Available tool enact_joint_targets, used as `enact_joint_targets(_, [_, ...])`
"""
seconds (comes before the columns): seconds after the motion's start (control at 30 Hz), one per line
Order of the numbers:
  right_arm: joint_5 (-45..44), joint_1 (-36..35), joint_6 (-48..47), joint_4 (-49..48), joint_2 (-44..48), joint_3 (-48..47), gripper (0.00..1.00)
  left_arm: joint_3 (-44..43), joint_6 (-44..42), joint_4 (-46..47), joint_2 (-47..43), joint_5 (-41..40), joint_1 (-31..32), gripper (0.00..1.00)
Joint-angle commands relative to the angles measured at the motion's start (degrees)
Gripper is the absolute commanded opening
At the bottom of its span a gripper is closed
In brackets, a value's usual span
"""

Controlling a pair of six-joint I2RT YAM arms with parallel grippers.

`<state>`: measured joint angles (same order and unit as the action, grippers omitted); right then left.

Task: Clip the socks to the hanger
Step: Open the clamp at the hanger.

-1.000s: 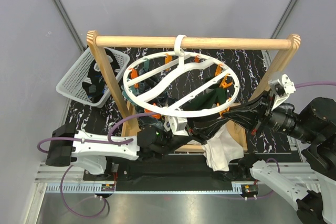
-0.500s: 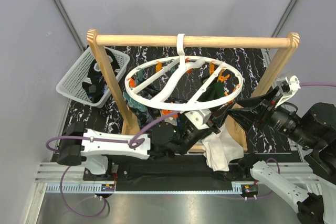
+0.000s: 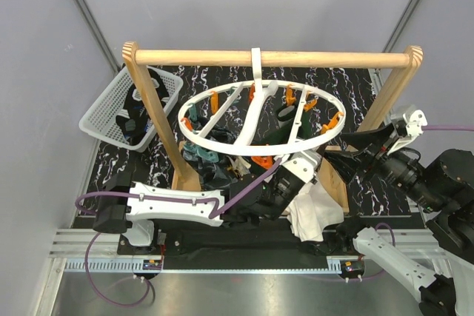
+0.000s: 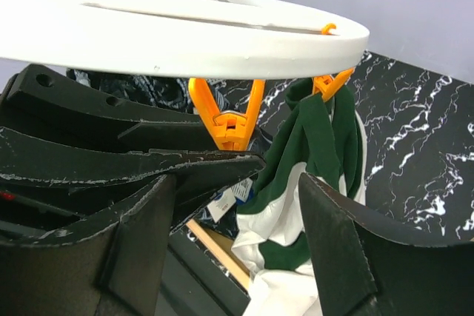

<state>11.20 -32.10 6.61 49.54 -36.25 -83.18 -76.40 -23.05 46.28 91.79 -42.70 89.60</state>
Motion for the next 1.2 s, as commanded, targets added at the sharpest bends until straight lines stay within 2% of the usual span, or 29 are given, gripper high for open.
enact_joint_targets(0.0, [-1.1,-0.3,-0.7,-9.1,0.7,0.6,0.73,-2.4,-2.2,-1.2,1.6,0.8,1.5,0.0])
enact_joint_targets(0.1, [-3.5,-0.2,0.9,-11.0,0.7,0.4,0.72,-2.6,-2.1,-1.0,1.5,1.0,1.7,0.0])
enact_joint_targets(0.37, [-3.3,-0.2,4.1,-16.2,0.4,2.2,0.7,-3.1,-3.1,-0.6,2.2,0.5,2.1,0.0])
enact_joint_targets(0.7, [-10.5,-0.2,2.2,-6.6,2.3,-2.9,0.68,-1.6,-3.8,0.2,1.1,0.3,2.0,0.0])
enact_joint_targets(0.9, [-5.6,-0.2,3.5,-8.3,0.8,-1.1,0.68,-2.8,-3.9,-0.3,2.0,0.2,2.1,0.0])
enact_joint_targets(1.17, [-1.3,-0.2,4.4,-16.3,0.5,3.4,0.7,-3.1,-3.8,-0.3,2.3,0.1,2.0,0.0])
